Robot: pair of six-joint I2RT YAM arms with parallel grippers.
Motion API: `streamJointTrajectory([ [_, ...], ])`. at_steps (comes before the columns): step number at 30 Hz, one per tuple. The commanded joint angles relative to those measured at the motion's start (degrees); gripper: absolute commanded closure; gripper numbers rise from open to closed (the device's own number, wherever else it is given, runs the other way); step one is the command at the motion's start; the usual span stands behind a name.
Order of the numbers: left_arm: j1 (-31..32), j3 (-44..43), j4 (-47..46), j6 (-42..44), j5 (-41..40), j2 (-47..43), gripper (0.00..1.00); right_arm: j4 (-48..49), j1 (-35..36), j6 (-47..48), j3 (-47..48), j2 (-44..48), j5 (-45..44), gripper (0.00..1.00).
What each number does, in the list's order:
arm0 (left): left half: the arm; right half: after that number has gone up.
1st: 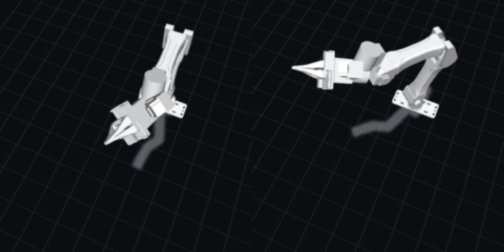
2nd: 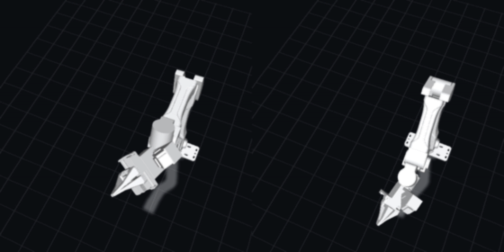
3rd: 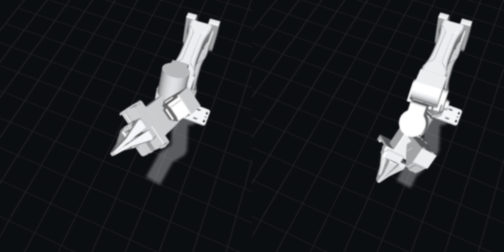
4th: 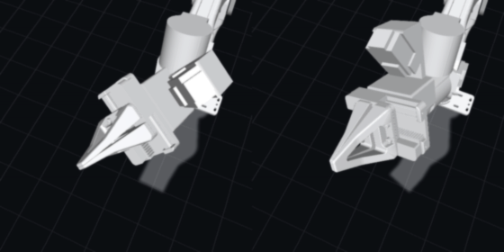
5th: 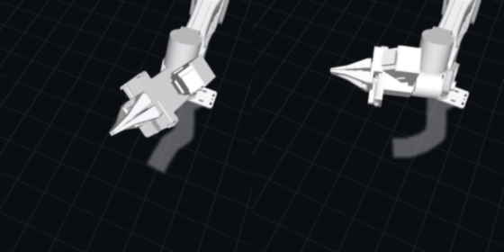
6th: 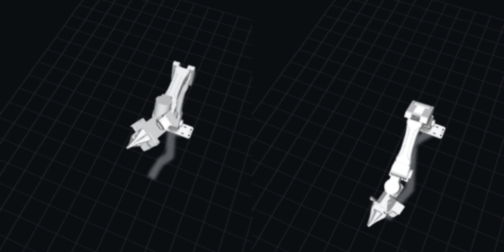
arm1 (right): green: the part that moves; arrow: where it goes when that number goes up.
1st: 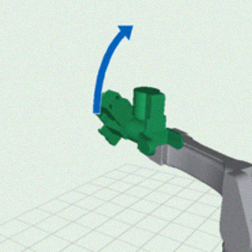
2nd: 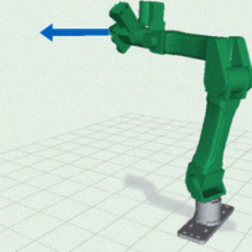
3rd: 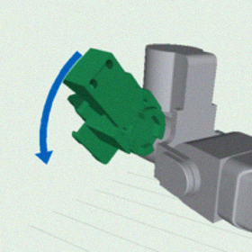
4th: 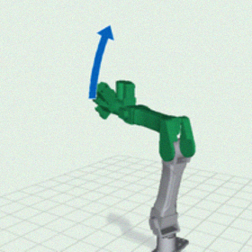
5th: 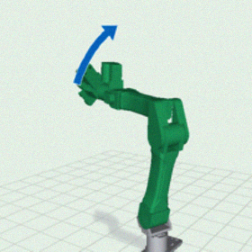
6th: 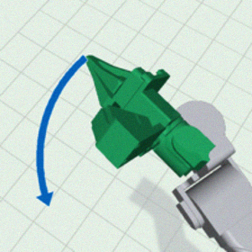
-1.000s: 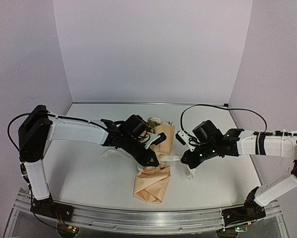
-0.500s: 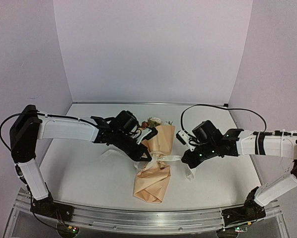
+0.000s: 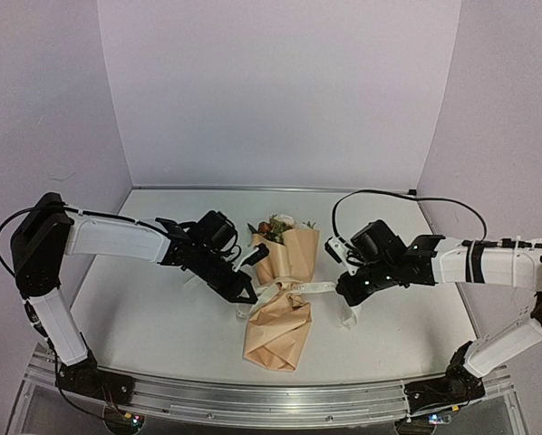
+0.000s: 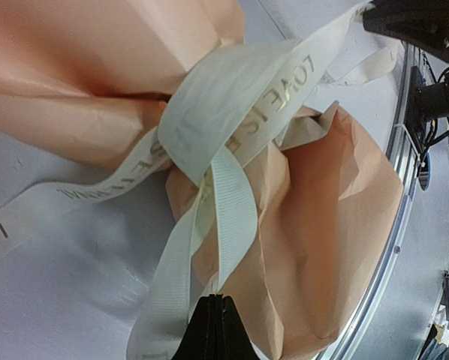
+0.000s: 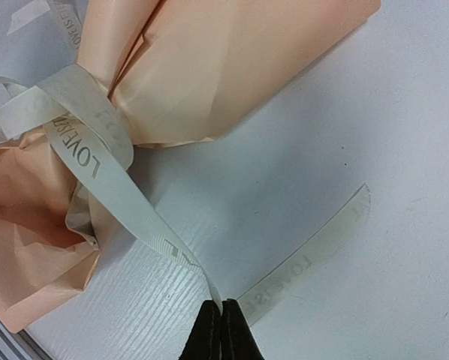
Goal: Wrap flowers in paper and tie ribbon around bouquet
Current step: Cross the half-tied ribbon over the folded bouquet.
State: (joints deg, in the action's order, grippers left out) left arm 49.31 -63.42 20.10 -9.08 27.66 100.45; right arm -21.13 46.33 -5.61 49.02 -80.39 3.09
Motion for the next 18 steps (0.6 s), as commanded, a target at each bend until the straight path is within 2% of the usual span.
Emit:
streamJointTrajectory([
  [1, 0.0, 0.5, 0.6, 0.9, 1.6, 0.1, 1.0, -0.5, 0.3, -0.1, 0.3, 1.8, -0.9, 1.0],
  [5, 0.0, -0.5, 0.1, 1.7, 2.2, 0.9, 1.0, -0.4, 0.4, -0.9, 1.8, 1.8, 5.1, 1.0],
  [8, 0.0, -0.7, -1.3, 2.3, 2.3, -0.8, 0.94, 0.3, 1.7, -0.4, 2.4, 1.5, 7.1, 1.0],
  [12, 0.0, -1.4, -1.1, 4.0, 1.5, -3.5, 0.67, 1.0, 2.5, -0.3, 2.7, 0.6, 8.2, 1.0],
  [14, 0.0, -1.9, -1.3, 4.7, -0.4, -4.8, 0.57, 1.3, 2.6, -0.3, 2.9, 0.0, 8.9, 1.0],
  [18, 0.0, -3.1, -3.6, 6.0, -4.9, -6.2, 0.45, 1.9, 2.8, -0.6, 3.1, -0.9, 9.4, 1.0],
])
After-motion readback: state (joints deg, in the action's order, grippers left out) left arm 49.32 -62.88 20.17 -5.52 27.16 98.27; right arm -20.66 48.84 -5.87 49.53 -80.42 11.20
